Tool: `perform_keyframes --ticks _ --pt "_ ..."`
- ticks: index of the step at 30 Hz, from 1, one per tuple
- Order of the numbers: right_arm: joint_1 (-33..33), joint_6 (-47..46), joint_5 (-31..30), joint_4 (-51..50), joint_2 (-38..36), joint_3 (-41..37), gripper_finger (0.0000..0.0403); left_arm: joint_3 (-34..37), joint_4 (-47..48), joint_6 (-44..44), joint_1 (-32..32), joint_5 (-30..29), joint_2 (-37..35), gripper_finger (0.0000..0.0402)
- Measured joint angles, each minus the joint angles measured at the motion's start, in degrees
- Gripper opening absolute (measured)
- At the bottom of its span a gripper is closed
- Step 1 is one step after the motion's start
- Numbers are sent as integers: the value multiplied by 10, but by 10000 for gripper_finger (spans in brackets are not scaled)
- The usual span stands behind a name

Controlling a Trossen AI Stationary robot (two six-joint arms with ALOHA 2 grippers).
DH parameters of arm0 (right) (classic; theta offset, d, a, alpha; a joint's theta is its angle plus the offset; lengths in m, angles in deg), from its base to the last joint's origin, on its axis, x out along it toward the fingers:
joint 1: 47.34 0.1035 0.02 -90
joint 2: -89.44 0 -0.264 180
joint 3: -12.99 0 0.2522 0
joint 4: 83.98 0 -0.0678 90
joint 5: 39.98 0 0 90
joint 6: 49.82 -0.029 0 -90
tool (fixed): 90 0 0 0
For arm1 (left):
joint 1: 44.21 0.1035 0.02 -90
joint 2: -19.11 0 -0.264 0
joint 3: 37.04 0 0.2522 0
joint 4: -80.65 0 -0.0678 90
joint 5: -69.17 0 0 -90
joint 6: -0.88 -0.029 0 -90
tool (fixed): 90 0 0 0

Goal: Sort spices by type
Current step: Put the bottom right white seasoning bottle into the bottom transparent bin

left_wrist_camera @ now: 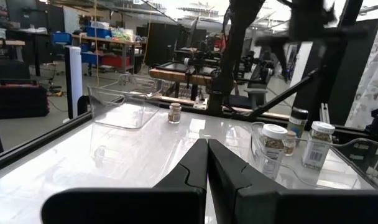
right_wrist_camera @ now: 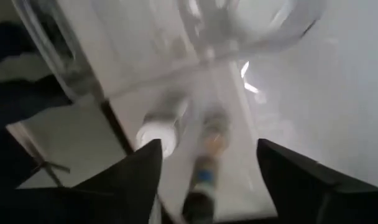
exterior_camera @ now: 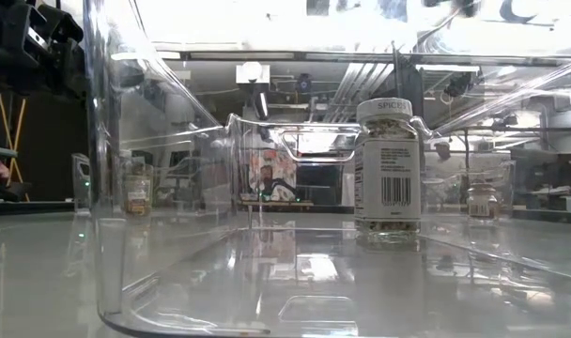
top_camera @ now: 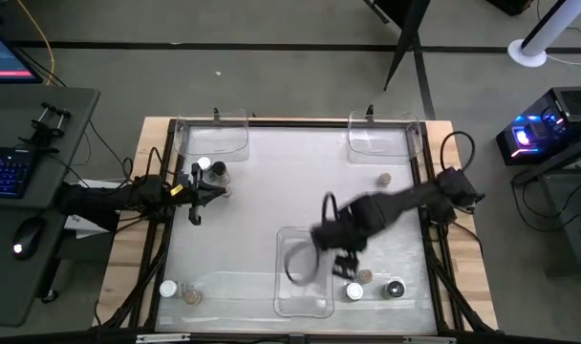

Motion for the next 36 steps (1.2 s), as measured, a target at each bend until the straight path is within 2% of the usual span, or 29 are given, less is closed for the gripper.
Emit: perform_keyframes --ticks 4,6,11,14,20,23,36 --pt "69 -53 23 88 -3 -57 298 0 0 0 0 0 0 0" --pt "97 -80 16 139 -3 -81 303 0 0 0 0 0 0 0" --pt "138 -110 -88 152 -3 -129 305 0 0 0 0 0 0 0" --pt "151 -109 -128 159 -3 -153 305 0 0 0 0 0 0 0" --pt "176 -72 -109 239 -3 -194 305 0 0 0 0 0 0 0" --pt "186 -63 -118 262 -3 -211 305 0 0 0 0 0 0 0" --pt "181 -84 -161 296 -1 -256 305 0 0 0 0 0 0 0"
